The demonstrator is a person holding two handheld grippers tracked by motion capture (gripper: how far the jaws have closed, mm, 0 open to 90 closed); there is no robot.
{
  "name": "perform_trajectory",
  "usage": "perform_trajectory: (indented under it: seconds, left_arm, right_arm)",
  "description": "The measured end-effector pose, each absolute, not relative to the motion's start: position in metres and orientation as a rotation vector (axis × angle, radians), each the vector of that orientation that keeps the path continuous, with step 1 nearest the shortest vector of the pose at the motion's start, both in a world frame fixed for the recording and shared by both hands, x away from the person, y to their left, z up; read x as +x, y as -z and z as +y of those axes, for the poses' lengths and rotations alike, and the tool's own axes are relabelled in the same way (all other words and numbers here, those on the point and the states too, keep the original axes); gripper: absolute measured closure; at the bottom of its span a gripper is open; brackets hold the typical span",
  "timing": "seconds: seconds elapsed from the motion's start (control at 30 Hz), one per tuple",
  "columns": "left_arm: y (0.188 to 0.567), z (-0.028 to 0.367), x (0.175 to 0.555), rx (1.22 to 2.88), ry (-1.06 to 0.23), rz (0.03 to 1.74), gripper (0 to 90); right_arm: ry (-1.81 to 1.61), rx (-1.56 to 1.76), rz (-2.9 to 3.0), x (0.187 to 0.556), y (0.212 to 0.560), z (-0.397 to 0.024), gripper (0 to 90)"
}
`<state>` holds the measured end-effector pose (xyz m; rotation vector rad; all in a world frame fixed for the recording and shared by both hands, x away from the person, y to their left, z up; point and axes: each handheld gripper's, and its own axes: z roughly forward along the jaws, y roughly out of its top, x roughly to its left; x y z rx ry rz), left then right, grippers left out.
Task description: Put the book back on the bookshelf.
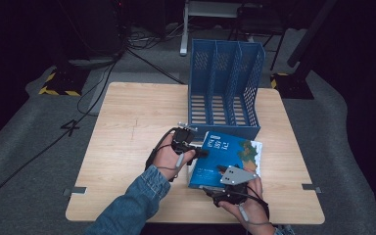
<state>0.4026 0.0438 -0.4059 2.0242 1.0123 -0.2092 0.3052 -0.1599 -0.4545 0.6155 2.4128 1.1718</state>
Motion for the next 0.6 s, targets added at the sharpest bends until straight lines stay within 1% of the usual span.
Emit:
perform_trajectory:
  seconds: [0.2, 0.33, 0.4, 0.47, 0.6]
  left_arm:
    - [0.405, 0.044, 0.403, 2.027, 0.221, 1.018, 78.3]
    - [0.405, 0.044, 0.404, 2.02, 0.234, 1.023, 78.3]
    - [0.405, 0.043, 0.404, 2.02, 0.235, 1.024, 78.3]
    - [0.406, 0.043, 0.404, 2.019, 0.24, 1.026, 78.3]
    - [0.408, 0.044, 0.405, 2.012, 0.261, 1.037, 78.2]
  right_arm:
    - [-1.068, 0.512, 2.387, 0.302, 0.464, -0.144, 14.3]
    - [-1.079, 0.503, 2.37, 0.302, 0.47, -0.14, 5.5]
    - [-1.073, 0.493, 2.37, 0.302, 0.47, -0.139, 4.2]
    - [-1.077, 0.495, 2.355, 0.302, 0.473, -0.137, 0.7]
    - [-1.012, 0.457, 2.32, 0.302, 0.478, -0.133, 0.3]
